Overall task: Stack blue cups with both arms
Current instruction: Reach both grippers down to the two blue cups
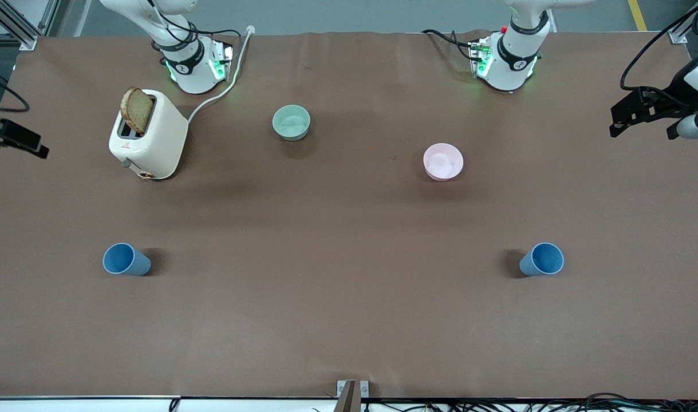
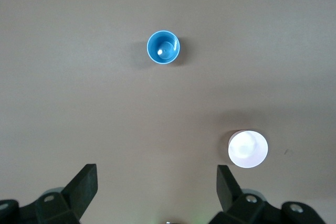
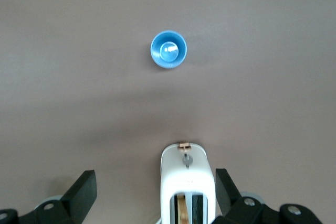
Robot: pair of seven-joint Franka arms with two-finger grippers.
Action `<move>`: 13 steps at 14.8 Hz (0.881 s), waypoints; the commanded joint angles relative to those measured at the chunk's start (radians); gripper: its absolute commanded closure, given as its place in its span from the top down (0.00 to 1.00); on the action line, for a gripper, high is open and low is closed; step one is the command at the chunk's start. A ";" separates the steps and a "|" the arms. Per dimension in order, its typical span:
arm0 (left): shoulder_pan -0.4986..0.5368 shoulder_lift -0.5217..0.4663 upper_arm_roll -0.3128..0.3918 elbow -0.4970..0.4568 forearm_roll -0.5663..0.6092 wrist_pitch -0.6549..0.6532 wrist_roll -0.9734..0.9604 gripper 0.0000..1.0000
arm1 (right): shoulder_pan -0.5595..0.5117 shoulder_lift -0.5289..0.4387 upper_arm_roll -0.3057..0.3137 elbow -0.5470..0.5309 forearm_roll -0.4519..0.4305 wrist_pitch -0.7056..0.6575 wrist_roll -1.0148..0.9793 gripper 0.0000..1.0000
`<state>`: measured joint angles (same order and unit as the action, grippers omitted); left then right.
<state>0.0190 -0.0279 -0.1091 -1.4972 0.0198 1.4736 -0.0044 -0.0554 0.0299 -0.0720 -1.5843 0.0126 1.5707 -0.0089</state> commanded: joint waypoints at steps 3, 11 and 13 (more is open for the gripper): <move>-0.001 -0.006 0.009 0.009 -0.002 -0.010 0.009 1.00 | -0.009 0.161 0.004 -0.054 -0.005 0.243 0.001 1.00; 0.038 0.273 0.014 -0.018 0.009 0.255 -0.006 1.00 | -0.038 0.352 0.004 -0.241 -0.006 0.736 -0.120 1.00; 0.041 0.379 0.014 -0.028 0.009 0.344 -0.006 1.00 | -0.041 0.395 0.004 -0.307 -0.009 0.874 -0.146 1.00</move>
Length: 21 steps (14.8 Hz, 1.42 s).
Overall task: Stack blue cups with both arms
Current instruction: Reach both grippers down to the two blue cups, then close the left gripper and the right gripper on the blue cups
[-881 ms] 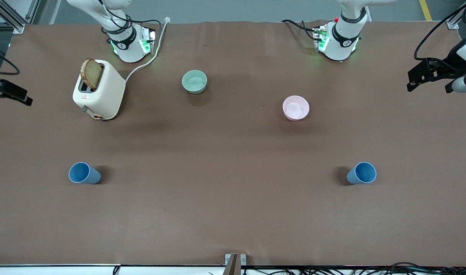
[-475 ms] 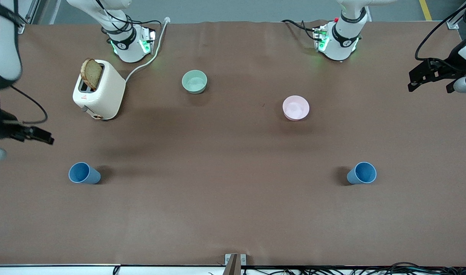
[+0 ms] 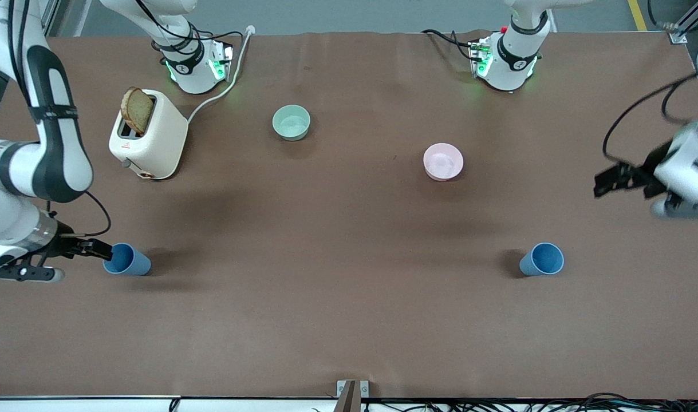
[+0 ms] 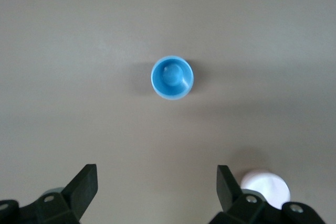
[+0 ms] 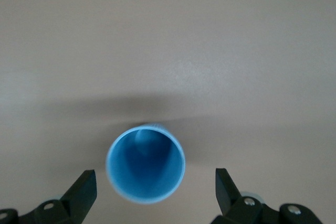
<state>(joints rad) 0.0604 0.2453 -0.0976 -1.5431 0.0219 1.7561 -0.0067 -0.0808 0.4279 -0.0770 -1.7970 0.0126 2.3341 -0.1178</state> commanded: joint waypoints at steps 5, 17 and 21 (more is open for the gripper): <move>0.002 0.219 0.003 -0.097 0.007 0.277 -0.004 1.00 | -0.031 0.081 0.009 -0.085 -0.008 0.152 -0.080 0.98; 0.010 0.341 0.001 -0.111 -0.003 0.424 -0.009 0.01 | -0.051 0.146 0.014 0.091 0.004 -0.047 -0.077 0.01; -0.007 0.303 -0.051 -0.107 -0.007 0.413 -0.106 0.00 | -0.040 0.104 0.026 0.253 0.030 -0.339 -0.069 0.01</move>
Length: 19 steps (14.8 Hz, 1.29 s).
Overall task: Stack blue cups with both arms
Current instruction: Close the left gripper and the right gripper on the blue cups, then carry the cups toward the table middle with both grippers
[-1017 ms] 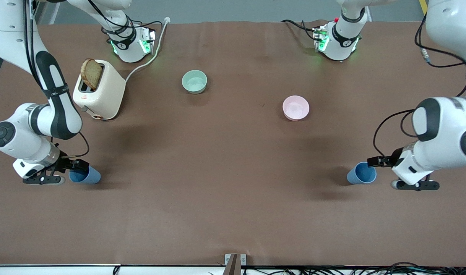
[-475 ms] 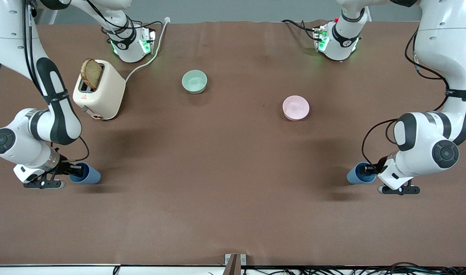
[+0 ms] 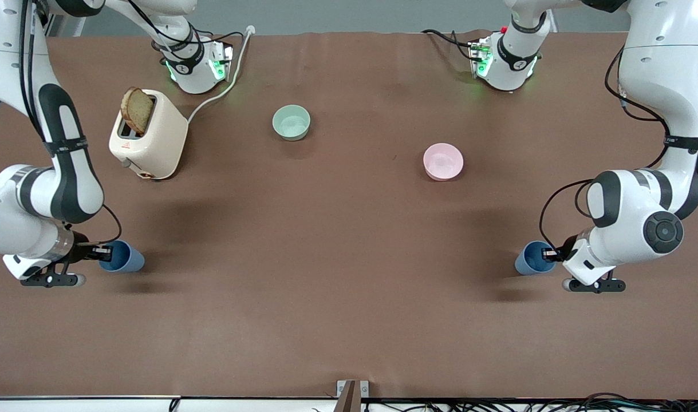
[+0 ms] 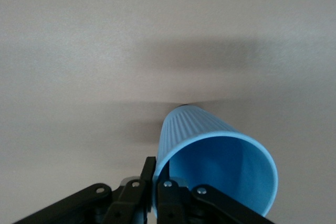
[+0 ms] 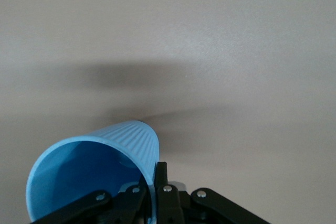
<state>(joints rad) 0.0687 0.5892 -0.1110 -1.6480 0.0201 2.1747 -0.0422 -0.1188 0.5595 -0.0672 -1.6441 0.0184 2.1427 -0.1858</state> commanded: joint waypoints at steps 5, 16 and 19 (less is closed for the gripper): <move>-0.073 -0.052 -0.251 0.020 0.004 -0.010 -0.387 0.00 | 0.017 -0.053 0.018 0.270 0.186 -0.362 0.037 0.01; -0.489 0.161 -0.236 0.159 0.049 0.126 -0.949 0.03 | 0.379 -0.090 0.017 0.262 0.175 -0.265 0.621 0.01; -0.488 0.147 -0.234 0.162 0.049 0.126 -0.961 1.00 | 0.442 -0.095 0.064 0.257 0.176 -0.277 0.738 0.01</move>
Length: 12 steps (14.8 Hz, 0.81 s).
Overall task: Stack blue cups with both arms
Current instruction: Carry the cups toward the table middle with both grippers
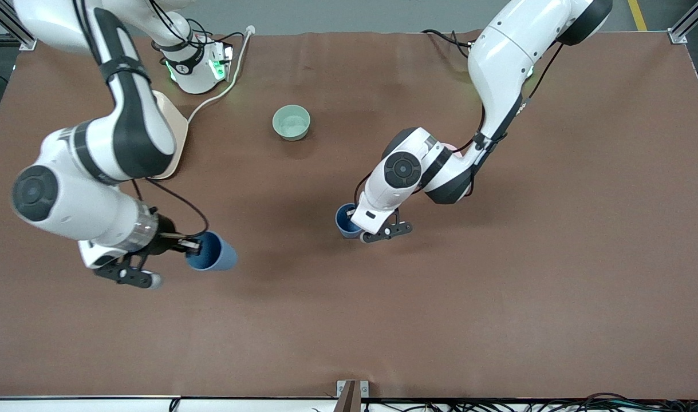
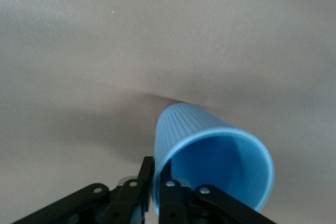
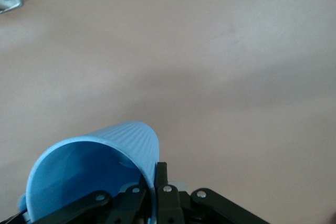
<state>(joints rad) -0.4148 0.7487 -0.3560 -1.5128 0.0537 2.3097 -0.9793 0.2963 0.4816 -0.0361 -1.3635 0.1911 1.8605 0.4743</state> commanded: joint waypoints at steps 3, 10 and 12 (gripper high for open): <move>0.039 -0.121 0.012 0.062 0.015 -0.073 -0.030 1.00 | 0.034 -0.018 0.143 -0.039 0.001 0.006 0.193 0.02; 0.324 -0.465 0.009 0.115 0.086 -0.489 0.248 1.00 | 0.174 0.023 0.196 -0.048 -0.032 0.098 0.316 0.02; 0.398 -0.540 0.009 0.115 0.084 -0.574 0.400 1.00 | 0.214 0.052 0.196 -0.048 -0.033 0.147 0.346 0.02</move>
<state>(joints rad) -0.0644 0.2725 -0.3431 -1.3637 0.1216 1.7851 -0.6836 0.4819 0.5082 0.1575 -1.4072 0.1755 1.9591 0.7818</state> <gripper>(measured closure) 0.000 0.960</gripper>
